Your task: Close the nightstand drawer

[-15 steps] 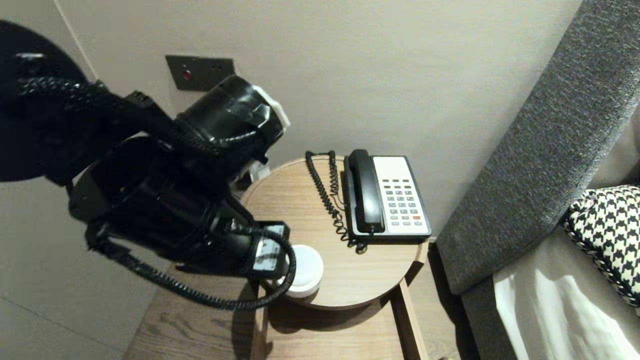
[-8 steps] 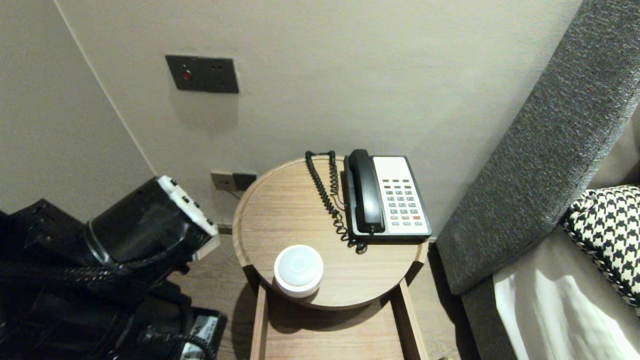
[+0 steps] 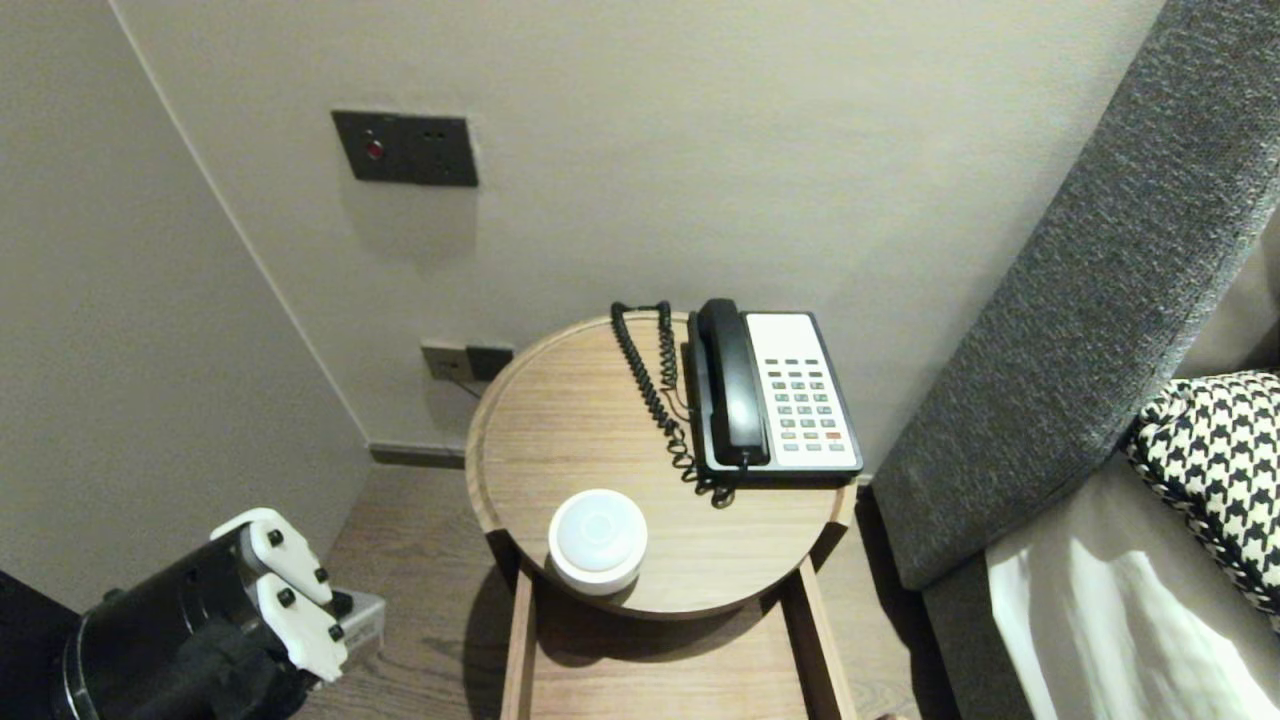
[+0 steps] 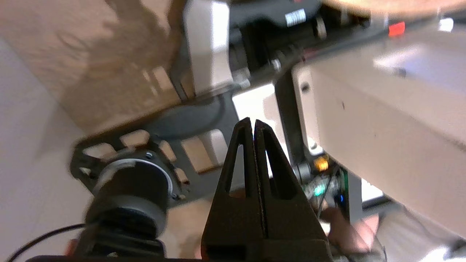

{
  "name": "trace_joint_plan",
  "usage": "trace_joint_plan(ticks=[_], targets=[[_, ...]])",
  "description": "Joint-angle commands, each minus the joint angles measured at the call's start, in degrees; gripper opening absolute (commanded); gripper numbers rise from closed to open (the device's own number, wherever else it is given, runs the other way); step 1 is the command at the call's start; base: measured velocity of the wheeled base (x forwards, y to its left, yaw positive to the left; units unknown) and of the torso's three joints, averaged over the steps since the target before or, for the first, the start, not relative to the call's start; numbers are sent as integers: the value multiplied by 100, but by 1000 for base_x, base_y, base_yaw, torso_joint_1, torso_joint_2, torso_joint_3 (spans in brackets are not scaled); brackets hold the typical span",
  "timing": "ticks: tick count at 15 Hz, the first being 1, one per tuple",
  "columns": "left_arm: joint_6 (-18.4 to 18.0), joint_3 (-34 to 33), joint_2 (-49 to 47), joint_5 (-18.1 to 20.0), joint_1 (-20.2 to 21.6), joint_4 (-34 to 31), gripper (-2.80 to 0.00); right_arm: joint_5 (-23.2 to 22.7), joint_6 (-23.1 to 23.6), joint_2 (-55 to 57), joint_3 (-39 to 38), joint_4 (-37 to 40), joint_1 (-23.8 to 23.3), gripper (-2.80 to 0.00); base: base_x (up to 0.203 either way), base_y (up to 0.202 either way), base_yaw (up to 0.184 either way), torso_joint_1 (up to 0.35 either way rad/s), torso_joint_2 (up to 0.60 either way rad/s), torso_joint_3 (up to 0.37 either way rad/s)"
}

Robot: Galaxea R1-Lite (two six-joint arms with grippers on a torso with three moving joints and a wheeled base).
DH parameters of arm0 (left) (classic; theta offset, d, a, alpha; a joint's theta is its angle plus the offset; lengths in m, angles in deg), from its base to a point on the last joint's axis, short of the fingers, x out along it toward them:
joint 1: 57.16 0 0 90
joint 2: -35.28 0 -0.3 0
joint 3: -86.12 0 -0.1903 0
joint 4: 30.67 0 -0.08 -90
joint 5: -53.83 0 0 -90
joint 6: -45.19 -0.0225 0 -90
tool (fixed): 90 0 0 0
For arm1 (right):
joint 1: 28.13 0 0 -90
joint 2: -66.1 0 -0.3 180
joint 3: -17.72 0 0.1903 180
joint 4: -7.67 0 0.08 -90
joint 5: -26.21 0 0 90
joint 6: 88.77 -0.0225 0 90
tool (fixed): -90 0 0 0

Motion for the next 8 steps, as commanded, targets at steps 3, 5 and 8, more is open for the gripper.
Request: trace_joint_plan(ticks=[3, 5, 8], targets=[[159, -580, -489, 87, -232, 769, -280, -1, 0, -1, -229, -6, 3, -280, 0, 0, 0, 0, 0, 0], [374, -954, -605, 49, -278, 1420, -280, -1, 0, -1, -229, -6, -5, -280, 0, 0, 0, 0, 0, 0], [687, -1320, -704, 9, -421, 2204, -280, -1, 0, -1, -229, -6, 3, -280, 0, 0, 0, 0, 0, 0]])
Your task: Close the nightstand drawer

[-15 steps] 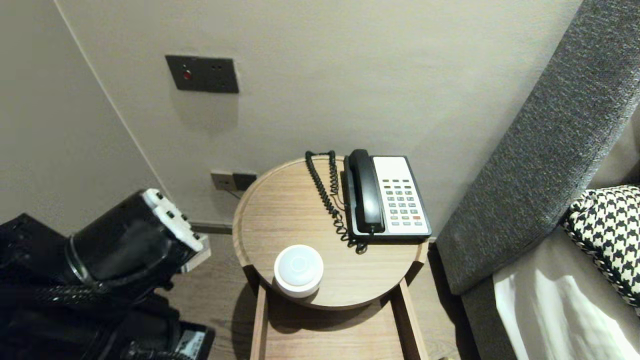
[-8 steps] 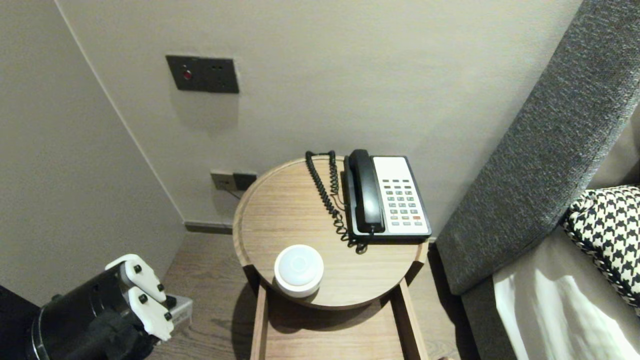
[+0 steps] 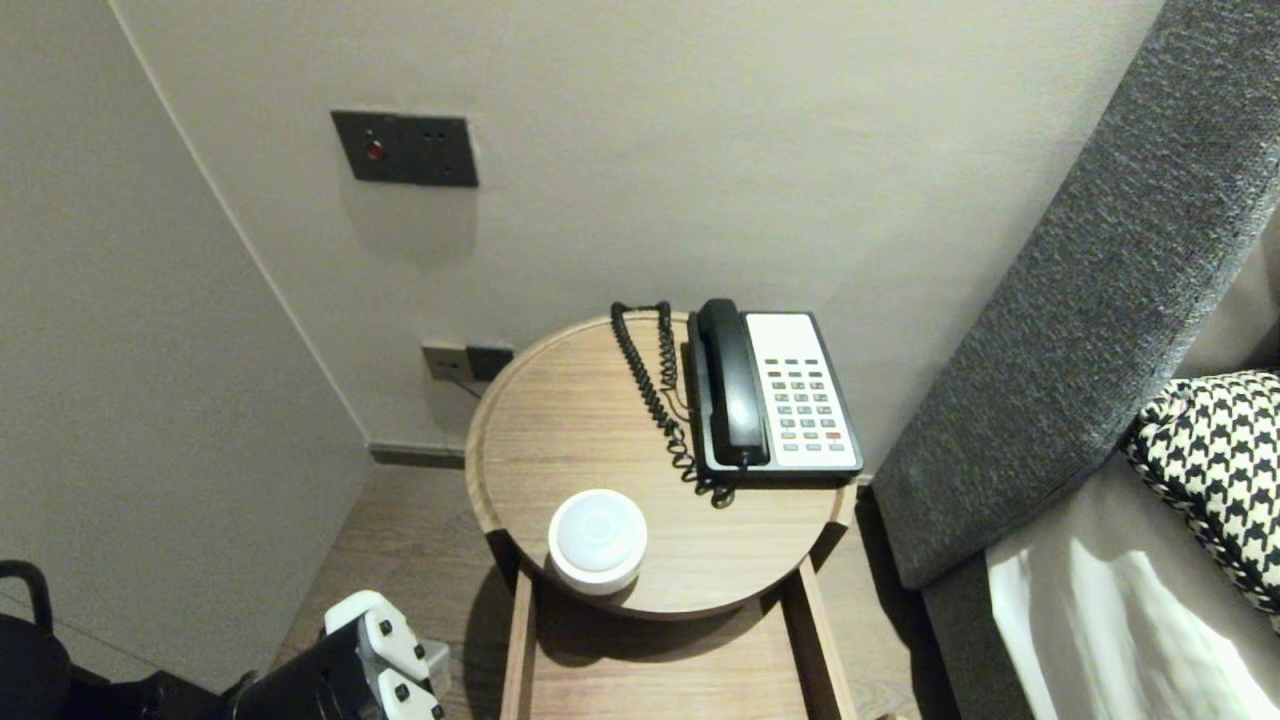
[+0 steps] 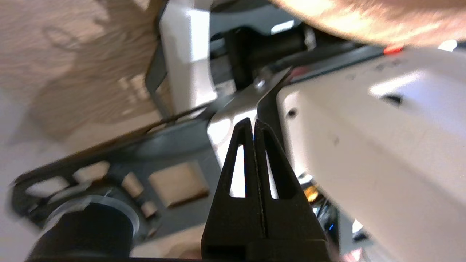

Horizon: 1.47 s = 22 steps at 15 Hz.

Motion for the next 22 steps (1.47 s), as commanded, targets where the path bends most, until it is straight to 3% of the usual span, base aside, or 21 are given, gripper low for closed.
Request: trace_joint_plan(ticks=[1, 6, 9, 12, 22], targets=[[186, -273, -171, -49, -51, 540, -280, -1, 0, -1, -229, -7, 0, -280, 0, 0, 0, 0, 0, 0], [622, -416, -417, -540, -43, 1147, -280, -1, 0, -1, -229, -7, 0, -280, 0, 0, 0, 0, 0, 0], [661, -522, -426, -620, -43, 1557, -280, -1, 0, -1, -229, -7, 0, -280, 0, 0, 0, 0, 0, 0], [754, -565, -570, -1052, -17, 2000, -280, -1, 0, -1, -229, -7, -8, -280, 0, 0, 0, 0, 0, 0], [690, -298, -581, -1068, 726, 2911, -280, -1, 0, -1, -229, -7, -3, -280, 0, 0, 0, 0, 0, 0]])
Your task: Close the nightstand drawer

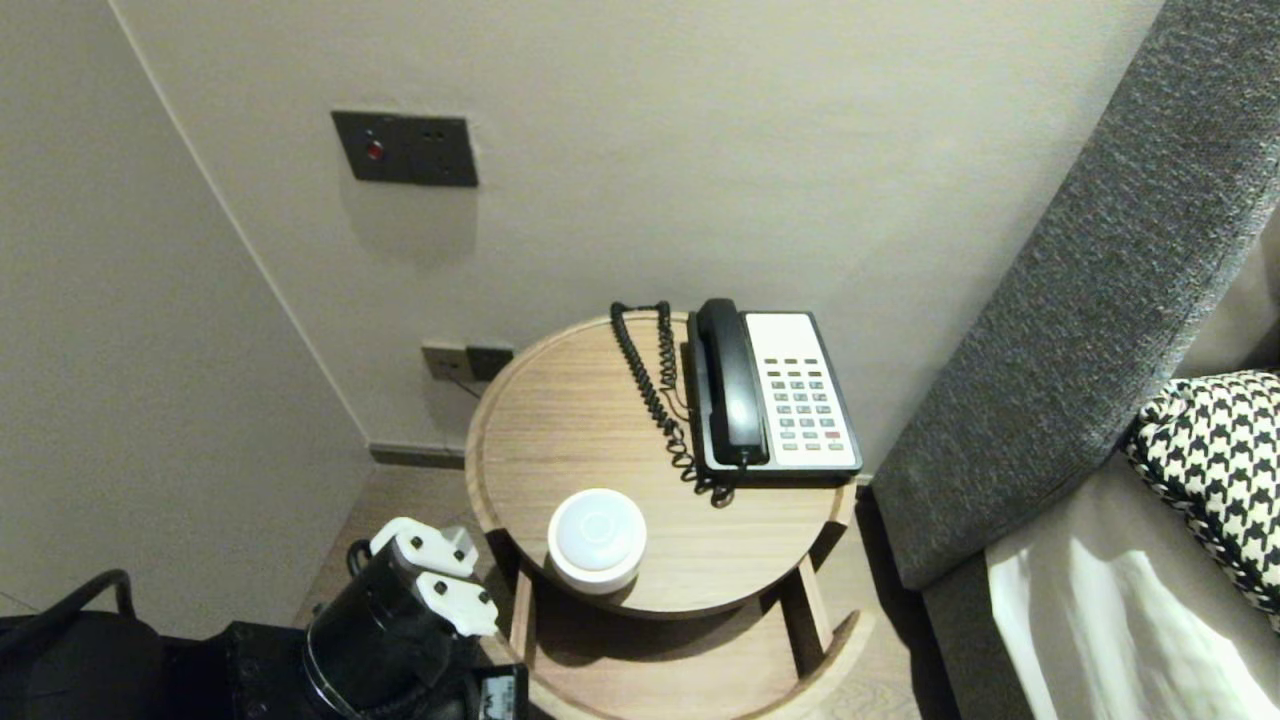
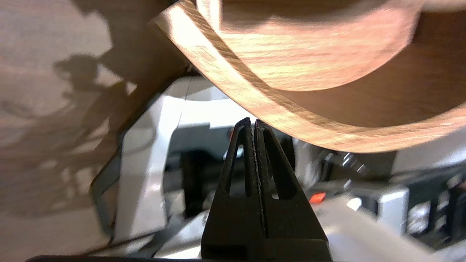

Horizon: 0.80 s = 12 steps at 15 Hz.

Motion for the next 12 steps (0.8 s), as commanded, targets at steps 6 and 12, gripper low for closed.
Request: trace_joint_plan(ticks=[6, 12], targets=[[-125, 504, -314, 10, 645, 32, -280, -1, 0, -1, -229, -6, 2, -280, 0, 0, 0, 0, 0, 0], [-143, 698, -438, 28, 795, 102, -280, -1, 0, -1, -229, -6, 3, -280, 0, 0, 0, 0, 0, 0]])
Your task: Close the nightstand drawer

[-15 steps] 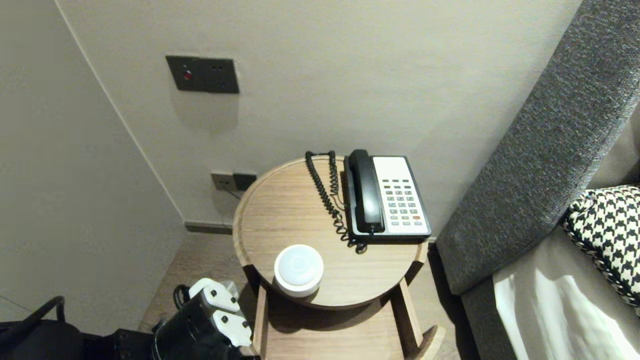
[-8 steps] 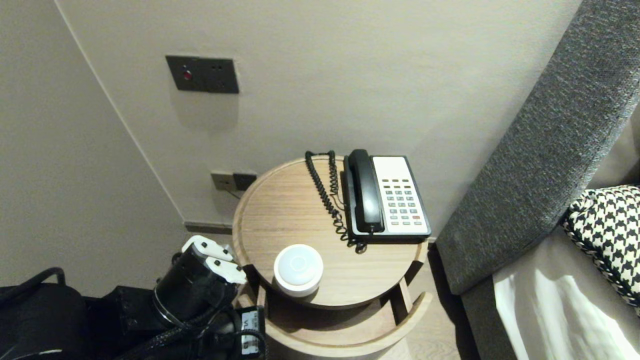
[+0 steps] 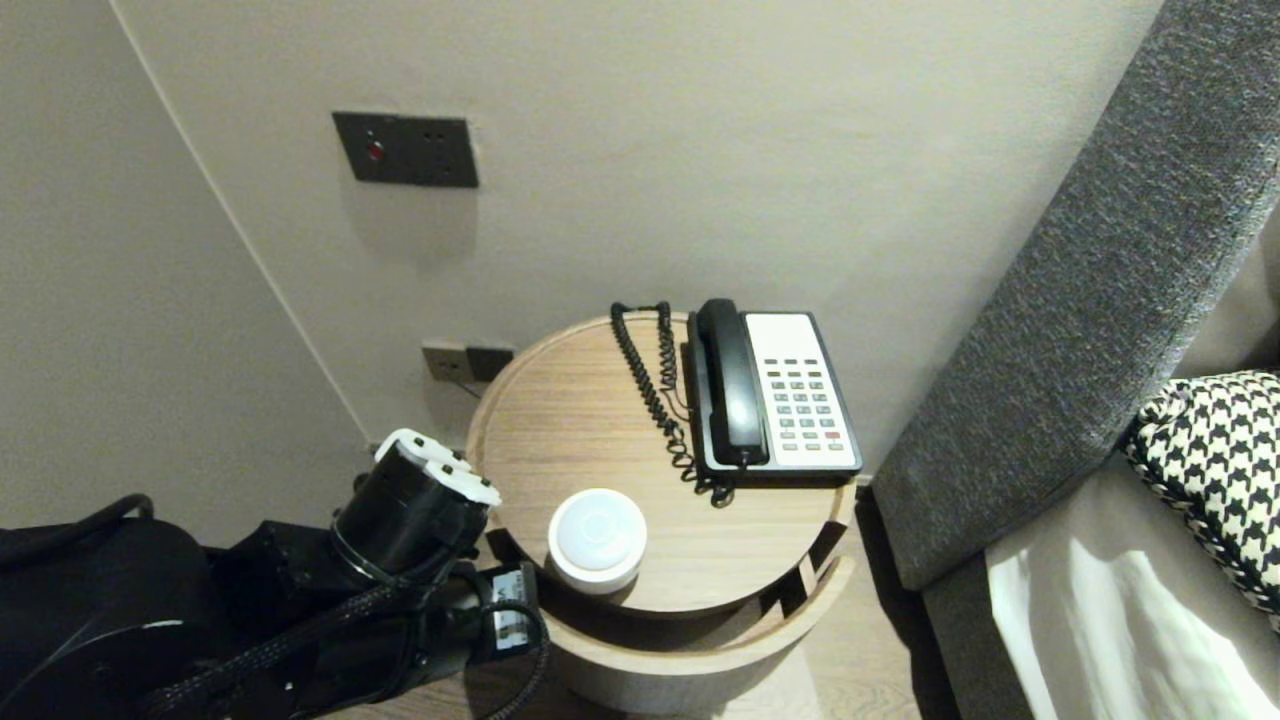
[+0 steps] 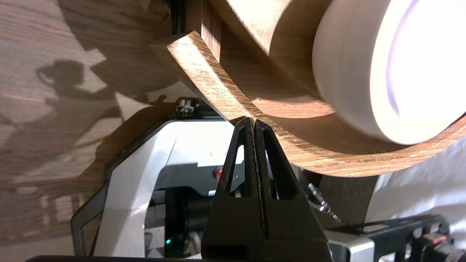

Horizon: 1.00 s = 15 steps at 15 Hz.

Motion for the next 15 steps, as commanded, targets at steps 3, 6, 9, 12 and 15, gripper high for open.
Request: trace_joint_plan(ticks=[3, 6, 9, 12, 15], targets=[[31, 54, -74, -7, 106, 39, -280, -1, 0, -1, -229, -7, 0, -280, 0, 0, 0, 0, 0, 0], [31, 158, -65, 1, 271, 39, -280, -1, 0, -1, -229, -7, 0, -280, 0, 0, 0, 0, 0, 0], [28, 248, 143, 10, 273, -15, -280, -1, 0, -1, -229, -7, -7, -280, 0, 0, 0, 0, 0, 0], [-44, 307, 405, 14, 268, -267, -280, -1, 0, -1, -229, -7, -8, -280, 0, 0, 0, 0, 0, 0], [-136, 11, 615, 281, 199, -405, -280, -1, 0, -1, -229, -7, 0, -280, 0, 0, 0, 0, 0, 0]])
